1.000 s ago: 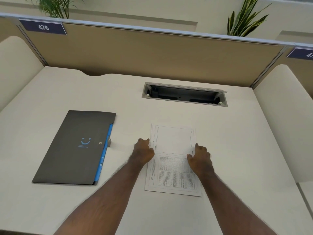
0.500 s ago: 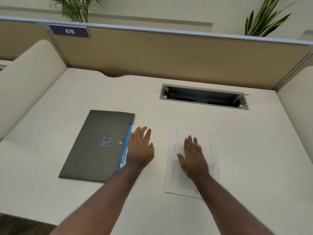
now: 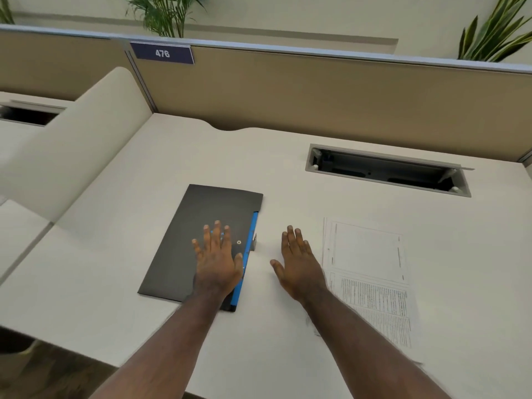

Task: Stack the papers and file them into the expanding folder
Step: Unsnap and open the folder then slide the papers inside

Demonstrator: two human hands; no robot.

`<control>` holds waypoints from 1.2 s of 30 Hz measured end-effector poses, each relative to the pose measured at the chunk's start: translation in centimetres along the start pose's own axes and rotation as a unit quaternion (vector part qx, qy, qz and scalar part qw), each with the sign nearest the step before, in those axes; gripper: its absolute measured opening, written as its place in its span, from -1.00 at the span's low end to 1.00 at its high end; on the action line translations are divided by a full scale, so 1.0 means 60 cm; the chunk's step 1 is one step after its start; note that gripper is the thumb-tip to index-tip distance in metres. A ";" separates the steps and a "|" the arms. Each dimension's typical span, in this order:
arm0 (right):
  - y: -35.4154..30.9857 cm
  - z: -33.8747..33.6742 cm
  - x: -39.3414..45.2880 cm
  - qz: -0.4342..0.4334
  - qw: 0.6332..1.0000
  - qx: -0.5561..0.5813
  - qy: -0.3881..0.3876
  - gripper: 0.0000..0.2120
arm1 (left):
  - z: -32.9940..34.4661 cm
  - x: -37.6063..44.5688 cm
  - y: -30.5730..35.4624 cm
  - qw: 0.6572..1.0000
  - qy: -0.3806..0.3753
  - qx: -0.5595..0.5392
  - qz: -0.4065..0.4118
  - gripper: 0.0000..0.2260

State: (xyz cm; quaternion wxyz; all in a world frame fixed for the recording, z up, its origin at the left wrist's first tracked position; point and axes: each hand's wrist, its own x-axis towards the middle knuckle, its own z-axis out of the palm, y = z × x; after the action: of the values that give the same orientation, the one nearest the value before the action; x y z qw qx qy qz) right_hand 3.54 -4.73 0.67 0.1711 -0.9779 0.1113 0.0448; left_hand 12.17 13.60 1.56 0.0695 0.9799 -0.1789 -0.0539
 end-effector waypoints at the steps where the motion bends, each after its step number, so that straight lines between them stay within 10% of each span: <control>1: -0.011 0.005 0.006 -0.002 1.000 0.003 -0.005 -0.31 | 0.004 -0.002 -0.009 1.000 -0.007 -0.001 -0.004 -0.35; 14: -0.109 0.024 0.075 0.088 0.990 0.111 -0.022 -0.49 | 0.028 -0.008 -0.040 0.989 -0.147 -0.011 -0.033 -0.19; 25: -0.108 0.016 0.091 0.224 0.913 0.341 -0.013 -0.69 | 0.014 -0.002 -0.031 0.978 -0.195 -0.061 -0.052 -0.21; 36: -0.110 -0.032 0.035 0.210 0.778 0.593 -0.014 -0.76 | -0.054 -0.022 0.022 0.996 -0.032 -0.082 -0.019 -0.52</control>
State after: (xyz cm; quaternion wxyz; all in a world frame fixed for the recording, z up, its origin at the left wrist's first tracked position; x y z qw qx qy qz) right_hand 7.21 0.20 4.35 0.7047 -0.6350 0.3158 0.0182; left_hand 10.90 13.21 5.06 0.1430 0.9718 -0.1577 -0.1011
